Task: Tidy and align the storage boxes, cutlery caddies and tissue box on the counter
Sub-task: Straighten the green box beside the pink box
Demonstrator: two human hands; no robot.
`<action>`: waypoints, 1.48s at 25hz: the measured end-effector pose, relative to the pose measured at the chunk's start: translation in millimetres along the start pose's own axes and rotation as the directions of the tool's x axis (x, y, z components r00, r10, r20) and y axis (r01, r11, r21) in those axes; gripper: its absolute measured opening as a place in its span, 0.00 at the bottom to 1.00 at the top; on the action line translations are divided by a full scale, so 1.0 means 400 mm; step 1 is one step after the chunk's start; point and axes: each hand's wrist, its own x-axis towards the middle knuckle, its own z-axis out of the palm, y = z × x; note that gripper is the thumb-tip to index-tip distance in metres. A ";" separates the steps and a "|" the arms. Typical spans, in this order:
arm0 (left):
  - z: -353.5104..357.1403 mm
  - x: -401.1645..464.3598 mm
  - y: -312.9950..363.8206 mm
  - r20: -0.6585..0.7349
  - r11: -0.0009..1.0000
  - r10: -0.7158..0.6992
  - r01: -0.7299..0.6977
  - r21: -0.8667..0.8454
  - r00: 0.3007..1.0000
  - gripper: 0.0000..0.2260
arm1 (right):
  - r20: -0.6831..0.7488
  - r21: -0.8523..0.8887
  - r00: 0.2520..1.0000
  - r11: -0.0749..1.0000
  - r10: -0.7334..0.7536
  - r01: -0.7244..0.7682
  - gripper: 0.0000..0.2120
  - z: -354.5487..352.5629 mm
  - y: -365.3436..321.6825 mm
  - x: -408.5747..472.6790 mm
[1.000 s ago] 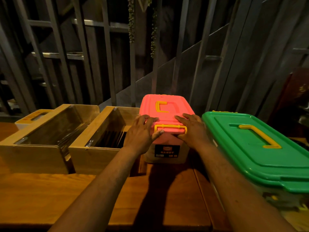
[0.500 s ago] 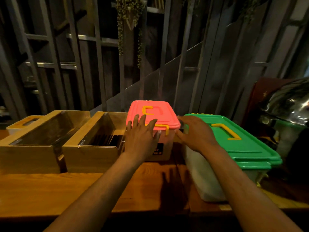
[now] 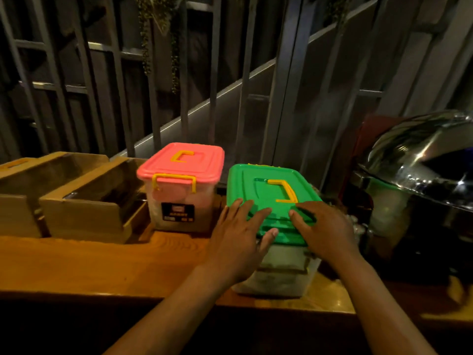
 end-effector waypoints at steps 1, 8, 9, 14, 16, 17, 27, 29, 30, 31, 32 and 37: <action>0.009 -0.005 0.012 -0.018 1.000 -0.017 0.017 0.008 1.000 0.26 | 0.022 0.040 1.000 0.999 -0.007 0.006 0.24 -0.005 0.021 -0.007; 0.010 -0.021 0.018 -0.035 0.994 -0.067 0.069 0.084 0.997 0.32 | 0.214 0.147 0.954 0.972 -0.210 0.181 0.48 -0.038 0.058 -0.024; 0.008 -0.020 0.019 -0.039 0.993 -0.064 0.068 0.092 0.997 0.32 | 0.213 0.152 0.952 0.970 -0.220 0.190 0.47 -0.039 0.059 -0.025; 0.003 -0.011 -0.002 -0.046 0.995 -0.057 0.060 0.075 0.997 0.33 | 0.248 0.185 0.936 0.960 -0.251 0.208 0.45 -0.035 0.058 -0.020; 0.005 0.001 -0.016 -0.036 0.995 -0.065 0.067 0.069 0.997 0.33 | 0.270 0.210 0.928 0.956 -0.257 0.204 0.43 -0.027 0.059 -0.009; 0.008 0.007 -0.024 -0.038 0.995 -0.062 0.065 0.075 0.997 0.33 | 0.265 0.219 0.929 0.954 -0.260 0.204 0.43 -0.021 0.059 -0.002; 0.030 0.084 -0.114 0.011 0.997 -0.013 0.012 0.071 1.000 0.34 | 0.261 0.197 0.934 0.960 -0.245 0.197 0.46 0.045 0.035 0.074; 0.039 0.108 -0.125 0.030 0.997 -0.005 0.002 0.077 1.000 0.35 | 0.298 0.190 0.926 0.965 -0.232 0.180 0.46 0.056 0.036 0.099; 0.044 0.123 -0.131 0.036 0.997 0.003 -0.005 0.079 0.999 0.36 | 0.317 0.192 0.922 0.967 -0.224 0.169 0.46 0.062 0.038 0.114; 0.049 0.138 -0.138 0.050 0.996 0.011 -0.016 0.083 0.999 0.36 | 0.327 0.202 0.919 0.966 -0.221 0.161 0.46 0.071 0.042 0.129; 0.051 0.154 -0.146 0.074 0.996 0.019 -0.025 0.090 0.997 0.36 | 0.330 0.215 0.918 0.964 -0.221 0.155 0.47 0.079 0.046 0.145; 0.064 0.233 -0.191 0.226 0.988 0.034 -0.067 0.140 0.974 0.35 | 0.400 0.194 0.895 0.973 -0.197 0.128 0.48 0.115 0.061 0.220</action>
